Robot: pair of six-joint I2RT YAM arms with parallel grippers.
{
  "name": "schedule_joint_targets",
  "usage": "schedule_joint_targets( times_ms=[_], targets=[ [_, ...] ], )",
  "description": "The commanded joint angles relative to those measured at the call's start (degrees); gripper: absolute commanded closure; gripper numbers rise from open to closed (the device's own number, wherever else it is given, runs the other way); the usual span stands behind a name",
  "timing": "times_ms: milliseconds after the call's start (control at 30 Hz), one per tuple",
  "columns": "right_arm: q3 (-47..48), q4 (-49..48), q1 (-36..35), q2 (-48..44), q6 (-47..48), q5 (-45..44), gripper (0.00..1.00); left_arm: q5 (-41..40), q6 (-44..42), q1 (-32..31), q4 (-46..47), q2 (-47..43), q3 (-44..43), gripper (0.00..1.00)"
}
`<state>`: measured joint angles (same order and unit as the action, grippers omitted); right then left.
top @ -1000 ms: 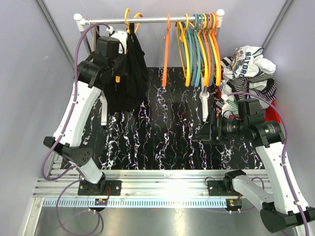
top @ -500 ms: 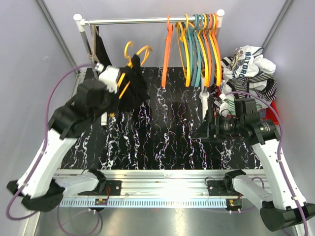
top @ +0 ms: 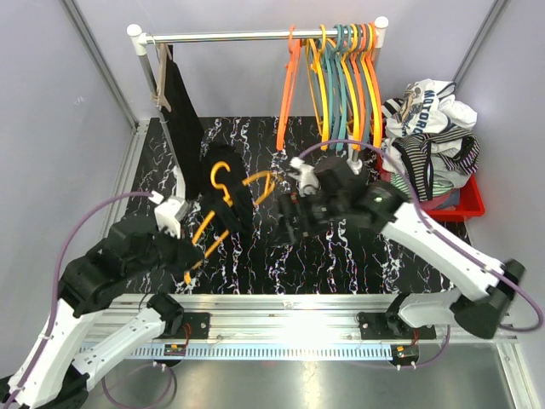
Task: Remove the tank top from the hanger
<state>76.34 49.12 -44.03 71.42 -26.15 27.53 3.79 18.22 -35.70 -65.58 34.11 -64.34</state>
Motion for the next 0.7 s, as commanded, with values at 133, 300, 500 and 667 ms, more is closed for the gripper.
schedule_joint_targets(
  times_ms=[133, 300, 500, 667],
  targets=[
    [10.14, -5.97, -10.81, 9.96, -1.09, -27.17, 0.0, 19.93, 4.63, -0.24, -7.26, -5.62, 1.67, 1.0],
    [10.94, -8.77, -12.74, 14.27, -1.62, -28.41, 0.0, 23.27, 6.21, -0.24, -10.53, -8.88, 2.28, 1.0],
    [11.29, -12.73, -14.86, 17.7, -3.9, -27.62, 0.05, 25.92, 8.41, -0.24, -9.92, -11.08, 4.48, 1.0],
    [10.34, -13.53, -16.0, 17.89, -6.36, -24.37, 0.15, 23.2, 8.15, -0.24, -11.15, -10.64, 4.13, 1.0]
  ],
)
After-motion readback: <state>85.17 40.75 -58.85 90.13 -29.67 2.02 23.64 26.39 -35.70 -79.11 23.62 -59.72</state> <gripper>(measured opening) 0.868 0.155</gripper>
